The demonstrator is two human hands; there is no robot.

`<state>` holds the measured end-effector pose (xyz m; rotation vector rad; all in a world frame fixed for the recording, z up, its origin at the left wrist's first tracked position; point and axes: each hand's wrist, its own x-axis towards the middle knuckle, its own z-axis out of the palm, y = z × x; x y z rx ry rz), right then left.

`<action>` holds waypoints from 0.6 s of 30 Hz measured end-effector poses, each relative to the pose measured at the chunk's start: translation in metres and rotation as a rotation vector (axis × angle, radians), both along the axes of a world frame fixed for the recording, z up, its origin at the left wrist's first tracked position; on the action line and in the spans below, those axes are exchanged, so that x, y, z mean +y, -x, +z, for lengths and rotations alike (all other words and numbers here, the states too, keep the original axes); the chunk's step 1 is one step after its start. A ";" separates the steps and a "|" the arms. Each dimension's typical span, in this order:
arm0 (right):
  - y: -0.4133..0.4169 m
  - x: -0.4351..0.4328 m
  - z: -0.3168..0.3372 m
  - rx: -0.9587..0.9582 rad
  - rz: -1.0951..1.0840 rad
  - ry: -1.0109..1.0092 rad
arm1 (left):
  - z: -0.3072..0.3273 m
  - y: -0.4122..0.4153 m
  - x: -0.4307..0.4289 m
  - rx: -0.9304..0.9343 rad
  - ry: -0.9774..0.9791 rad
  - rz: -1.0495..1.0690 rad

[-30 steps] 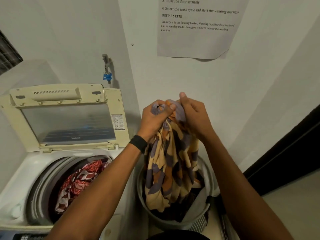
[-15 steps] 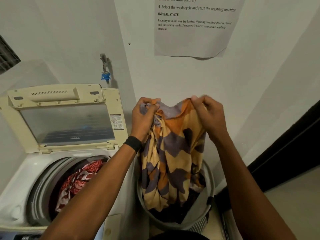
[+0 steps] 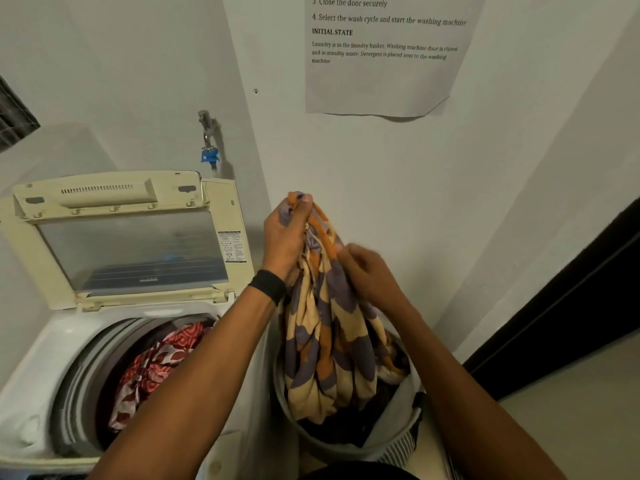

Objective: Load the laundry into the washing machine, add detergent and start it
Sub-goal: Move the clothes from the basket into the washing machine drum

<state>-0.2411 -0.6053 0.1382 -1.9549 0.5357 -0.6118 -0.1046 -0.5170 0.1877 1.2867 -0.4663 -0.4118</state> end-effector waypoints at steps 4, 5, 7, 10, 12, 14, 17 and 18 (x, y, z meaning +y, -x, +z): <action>0.044 -0.009 -0.067 0.203 0.084 0.009 | 0.006 -0.024 0.010 0.016 0.004 0.072; 0.053 -0.011 -0.072 0.178 0.048 -0.016 | 0.004 -0.027 0.012 0.016 0.009 0.075; 0.059 -0.017 -0.057 0.048 -0.053 -0.049 | 0.000 -0.031 0.017 -0.018 -0.019 0.094; 0.044 -0.027 0.005 -0.189 -0.171 -0.090 | 0.000 -0.025 0.017 -0.163 -0.062 0.112; 0.024 -0.028 0.051 -0.301 -0.198 -0.045 | 0.002 -0.016 0.012 -0.253 -0.041 0.071; 0.001 -0.026 0.083 -0.350 -0.178 0.013 | 0.006 -0.006 0.010 -0.276 -0.014 -0.049; -0.028 -0.019 0.097 -0.290 -0.108 0.064 | 0.010 0.009 0.010 -0.257 -0.070 -0.311; -0.034 -0.018 0.096 -0.276 -0.088 0.056 | 0.010 0.009 0.010 -0.286 -0.115 -0.347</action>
